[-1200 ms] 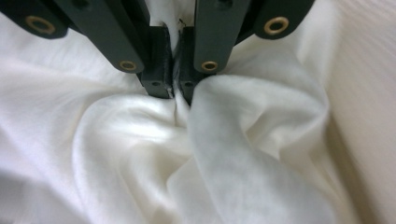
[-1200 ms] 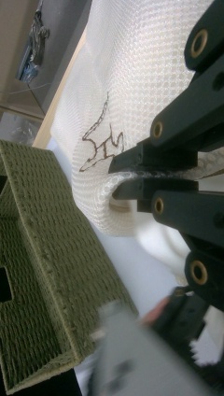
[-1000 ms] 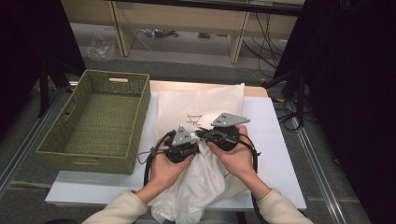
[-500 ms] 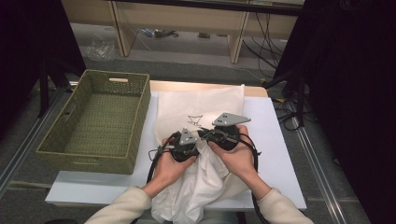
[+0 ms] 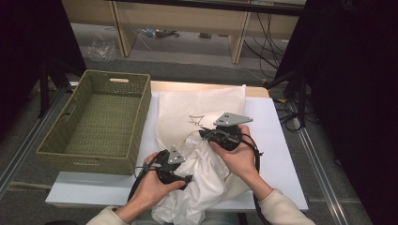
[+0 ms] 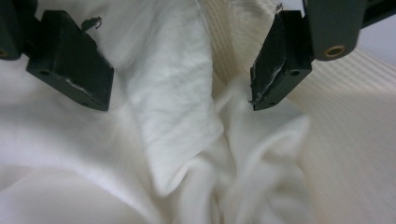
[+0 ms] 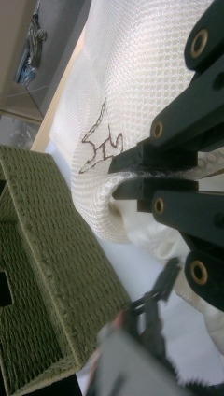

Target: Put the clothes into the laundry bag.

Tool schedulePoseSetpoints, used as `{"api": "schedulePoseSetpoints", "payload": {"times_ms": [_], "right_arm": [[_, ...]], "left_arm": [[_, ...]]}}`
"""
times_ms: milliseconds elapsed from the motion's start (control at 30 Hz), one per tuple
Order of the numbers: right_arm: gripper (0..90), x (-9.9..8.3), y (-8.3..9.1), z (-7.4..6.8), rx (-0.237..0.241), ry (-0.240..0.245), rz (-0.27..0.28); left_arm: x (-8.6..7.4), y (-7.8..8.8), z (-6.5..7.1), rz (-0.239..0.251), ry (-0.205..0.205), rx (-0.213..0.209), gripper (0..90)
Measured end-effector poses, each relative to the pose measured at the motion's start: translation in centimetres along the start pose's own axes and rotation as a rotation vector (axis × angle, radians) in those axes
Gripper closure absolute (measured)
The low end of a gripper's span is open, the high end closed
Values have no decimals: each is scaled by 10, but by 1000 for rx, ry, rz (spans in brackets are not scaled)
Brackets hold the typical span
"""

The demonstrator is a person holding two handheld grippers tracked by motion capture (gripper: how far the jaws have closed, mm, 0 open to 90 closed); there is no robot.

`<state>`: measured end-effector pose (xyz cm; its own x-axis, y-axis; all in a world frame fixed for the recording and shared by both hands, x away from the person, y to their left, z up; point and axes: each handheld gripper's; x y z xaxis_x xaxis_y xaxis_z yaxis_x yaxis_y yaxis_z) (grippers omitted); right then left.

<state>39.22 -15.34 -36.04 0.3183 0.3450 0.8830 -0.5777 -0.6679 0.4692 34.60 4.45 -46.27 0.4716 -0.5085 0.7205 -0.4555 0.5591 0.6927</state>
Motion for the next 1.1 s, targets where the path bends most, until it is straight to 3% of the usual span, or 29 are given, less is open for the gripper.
{"api": "schedulePoseSetpoints", "payload": {"times_ms": [167, 233, 300, 367, 467, 533, 600, 700, 767, 800, 867, 900, 933, 1000, 1067, 1100], "right_arm": [[879, 0, 0, 1, -6, 4, 1], [879, 0, 0, 2, -5, 14, 5], [879, -1, -1, 1, 11, -19, 3], [879, 0, 0, 0, 0, -15, -1], [879, 0, 0, 1, -6, 9, 4], [879, 0, 0, 0, 2, 3, -3], [879, 0, 0, 1, 4, 4, -1], [879, 0, -1, 0, 2, 8, 1], [879, -1, -1, -4, 11, -45, -1], [879, -1, -1, -3, 14, -18, -1], [879, 0, 0, -4, 3, -18, -3], [879, 0, 0, -3, -3, 5, 5], [879, 0, 0, -3, -1, 1, 5], [879, 0, 0, -4, 3, -14, -1], [879, -2, -1, -3, 9, -20, -7], [879, -2, -2, -2, 12, -6, -7]], "left_arm": [[-3, -25, 2, -69, -3, -38, 328], [0, -26, 3, -79, -16, -30, 384], [3, -24, 6, -84, -20, -55, 529], [3, -24, 11, -82, -54, -52, 669], [4, -21, 13, -65, -49, -58, 815], [7, -16, 11, -42, -20, -76, 834], [14, -7, 9, 28, 21, -81, 840], [30, 6, 7, 138, 24, -63, 843], [39, 9, 6, 187, 19, -51, 843], [43, 9, 4, 209, 29, -45, 843], [53, 7, 1, 257, 46, -29, 844], [57, 6, -3, 253, 31, -35, 844], [60, 3, -4, 274, 56, -22, 844], [64, -6, -7, 303, 47, 29, 843], [63, -15, -15, 265, 21, 63, 841], [61, -22, -18, 273, 48, 79, 839]]}}
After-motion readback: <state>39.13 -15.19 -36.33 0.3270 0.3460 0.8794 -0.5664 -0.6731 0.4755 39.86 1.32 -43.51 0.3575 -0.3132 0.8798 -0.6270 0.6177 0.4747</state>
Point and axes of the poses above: each handheld gripper's, and its own axes: y roughly backward along the jaws, x roughly out of its top, z roughly to its right, and after that the axes turned 3 degrees about z, right-handed
